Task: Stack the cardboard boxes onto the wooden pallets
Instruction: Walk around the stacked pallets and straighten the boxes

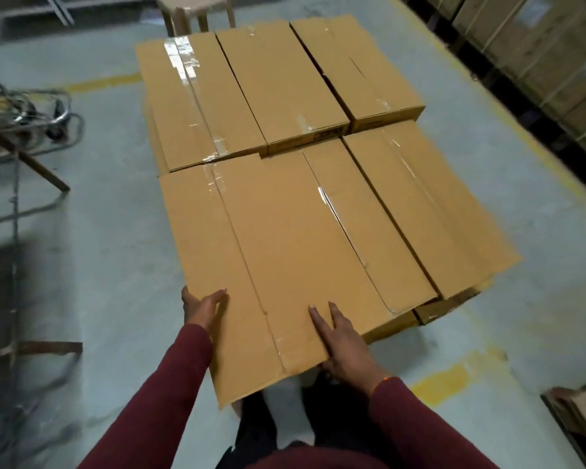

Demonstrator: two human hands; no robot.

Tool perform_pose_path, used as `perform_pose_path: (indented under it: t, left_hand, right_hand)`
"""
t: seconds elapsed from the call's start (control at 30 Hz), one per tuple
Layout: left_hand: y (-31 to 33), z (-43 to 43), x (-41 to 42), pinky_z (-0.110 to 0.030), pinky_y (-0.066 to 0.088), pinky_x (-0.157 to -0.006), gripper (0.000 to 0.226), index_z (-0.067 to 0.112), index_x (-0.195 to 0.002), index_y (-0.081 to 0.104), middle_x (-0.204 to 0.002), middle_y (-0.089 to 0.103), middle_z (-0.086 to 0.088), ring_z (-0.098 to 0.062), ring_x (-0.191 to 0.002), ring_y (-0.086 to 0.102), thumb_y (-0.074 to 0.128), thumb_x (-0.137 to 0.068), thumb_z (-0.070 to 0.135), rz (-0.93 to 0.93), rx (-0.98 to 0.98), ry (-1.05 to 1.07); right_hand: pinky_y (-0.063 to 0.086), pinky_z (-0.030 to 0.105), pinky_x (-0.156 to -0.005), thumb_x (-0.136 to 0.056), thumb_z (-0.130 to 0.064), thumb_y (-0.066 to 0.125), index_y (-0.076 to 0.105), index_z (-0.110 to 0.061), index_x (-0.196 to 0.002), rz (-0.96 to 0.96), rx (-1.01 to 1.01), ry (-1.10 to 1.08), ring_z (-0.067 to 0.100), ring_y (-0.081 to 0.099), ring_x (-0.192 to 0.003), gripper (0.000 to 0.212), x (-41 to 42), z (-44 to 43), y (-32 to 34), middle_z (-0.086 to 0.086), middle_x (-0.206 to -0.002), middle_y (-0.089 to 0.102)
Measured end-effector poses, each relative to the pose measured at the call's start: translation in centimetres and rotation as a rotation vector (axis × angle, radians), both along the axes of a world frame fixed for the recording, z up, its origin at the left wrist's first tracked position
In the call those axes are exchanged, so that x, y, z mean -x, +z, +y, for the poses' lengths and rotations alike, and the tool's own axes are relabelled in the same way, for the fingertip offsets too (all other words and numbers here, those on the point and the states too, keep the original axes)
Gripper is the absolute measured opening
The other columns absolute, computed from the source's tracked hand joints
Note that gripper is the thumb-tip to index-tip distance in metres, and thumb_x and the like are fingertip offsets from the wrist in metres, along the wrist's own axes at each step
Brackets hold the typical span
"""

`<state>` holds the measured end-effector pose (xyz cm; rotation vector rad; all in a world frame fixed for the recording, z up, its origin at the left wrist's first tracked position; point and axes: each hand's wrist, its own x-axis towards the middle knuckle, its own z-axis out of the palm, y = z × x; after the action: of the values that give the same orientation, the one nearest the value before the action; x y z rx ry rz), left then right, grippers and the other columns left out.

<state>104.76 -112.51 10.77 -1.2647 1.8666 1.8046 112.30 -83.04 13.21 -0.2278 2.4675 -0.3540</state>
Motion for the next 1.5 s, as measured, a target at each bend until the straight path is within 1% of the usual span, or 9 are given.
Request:
perform_pose_path:
  t: [0.17, 0.3, 0.47, 0.6, 0.77, 0.87, 1.13, 1.33, 1.5]
  left_hand:
    - [-1.2, 0.2, -0.1, -0.050, 0.030, -0.119, 0.104, 0.019, -0.161, 0.008, -0.162, 0.030, -0.013, -0.038, -0.145, 0.035, 0.080, -0.085, 0.023, -0.064, 0.126, -0.044]
    - [0.1, 2.3, -0.2, -0.053, 0.017, -0.123, 0.110, 0.015, -0.162, -0.003, -0.169, 0.004, -0.015, -0.037, -0.155, 0.011, 0.077, -0.089, 0.031, -0.144, 0.440, -0.143]
    - [0.7, 9.3, -1.5, -0.057, 0.007, -0.121, 0.092, 0.023, -0.163, 0.004, -0.170, -0.008, -0.014, -0.032, -0.156, -0.004, 0.065, -0.095, 0.034, -0.257, 0.766, -0.299]
    - [0.0, 19.4, -2.1, -0.051, 0.004, -0.124, 0.081, 0.023, -0.162, 0.017, -0.170, -0.001, -0.012, -0.031, -0.156, -0.001, 0.064, -0.097, 0.032, -0.106, 0.781, -0.394]
    - [-0.8, 31.3, -3.1, -0.061, -0.005, -0.120, 0.095, 0.032, -0.161, -0.002, -0.169, -0.017, -0.008, -0.030, -0.155, -0.015, 0.046, -0.091, 0.072, -0.229, 0.889, -0.713]
    - [-2.0, 35.5, -3.5, -0.064, -0.007, -0.119, 0.103, 0.035, -0.159, -0.014, -0.166, -0.027, -0.010, -0.032, -0.155, -0.018, 0.039, -0.085, 0.083, -0.313, 0.854, -0.904]
    - [-2.5, 35.8, -3.2, -0.062, 0.008, -0.120, 0.107, 0.041, -0.160, -0.002, -0.167, -0.024, -0.008, -0.036, -0.155, -0.015, 0.055, -0.080, 0.081, -0.325, 0.825, -0.897]
    - [-1.1, 36.1, -7.5, -0.051, 0.020, -0.125, 0.084, 0.034, -0.161, 0.016, -0.170, -0.004, -0.014, -0.035, -0.156, 0.004, 0.059, -0.093, 0.058, -0.253, 0.789, -0.985]
    - [-0.3, 40.3, -15.9, -0.046, 0.015, -0.126, 0.081, 0.031, -0.161, 0.019, -0.170, -0.002, -0.011, -0.033, -0.156, 0.005, 0.064, -0.095, 0.046, -0.161, 0.693, -0.924]
  right_hand:
    - [0.031, 0.042, -0.119, -0.085, -0.030, 0.078, -0.017, -0.039, -0.158, 0.030, 0.023, 0.043, 0.035, 0.014, -0.154, 0.120, -0.1, 0.6, -0.5, 0.018, -0.169, -0.007]
    - [0.030, 0.048, -0.120, -0.085, -0.038, 0.078, -0.014, -0.035, -0.160, -0.041, 0.103, 0.108, 0.033, 0.010, -0.155, 0.120, 0.8, 2.2, -0.4, 0.014, -0.170, -0.004]
    - [0.015, 0.030, -0.124, -0.087, -0.041, 0.077, 0.003, -0.037, -0.161, -0.100, 0.402, 0.101, 0.024, 0.010, -0.156, 0.105, 4.5, 9.7, 0.5, 0.006, -0.170, 0.006]
    - [0.014, 0.041, -0.127, -0.087, -0.056, 0.069, 0.011, -0.034, -0.161, 0.173, 0.258, 0.023, 0.024, 0.010, -0.156, 0.096, 7.7, 19.8, -0.6, 0.002, -0.170, 0.010]
    - [0.000, 0.063, -0.121, -0.075, -0.076, 0.065, -0.022, -0.025, -0.158, 0.066, -0.176, 0.080, 0.038, -0.017, -0.154, 0.131, 7.9, 29.6, -2.8, 0.014, -0.166, -0.026]
    - [-0.006, 0.071, -0.116, -0.078, -0.074, 0.065, -0.028, -0.028, -0.155, 0.062, -0.153, 0.158, 0.043, -0.028, -0.150, 0.129, 7.8, 30.3, -3.5, 0.016, -0.159, -0.039]
    - [-0.012, 0.072, -0.113, -0.088, -0.062, 0.064, -0.021, -0.028, -0.158, 0.075, -0.137, 0.209, 0.043, -0.037, -0.144, 0.116, 7.7, 29.7, -4.0, 0.015, -0.157, -0.043]
    - [0.003, 0.064, -0.121, -0.089, -0.056, 0.067, -0.008, -0.027, -0.162, 0.090, -0.020, 0.238, 0.035, -0.009, -0.156, 0.108, 5.5, 31.6, -2.8, 0.011, -0.170, -0.013]
    - [0.012, 0.052, -0.125, -0.091, -0.053, 0.067, 0.000, -0.029, -0.163, 0.120, 0.148, 0.106, 0.029, -0.001, -0.157, 0.102, -2.2, 34.6, -2.5, 0.008, -0.171, -0.002]
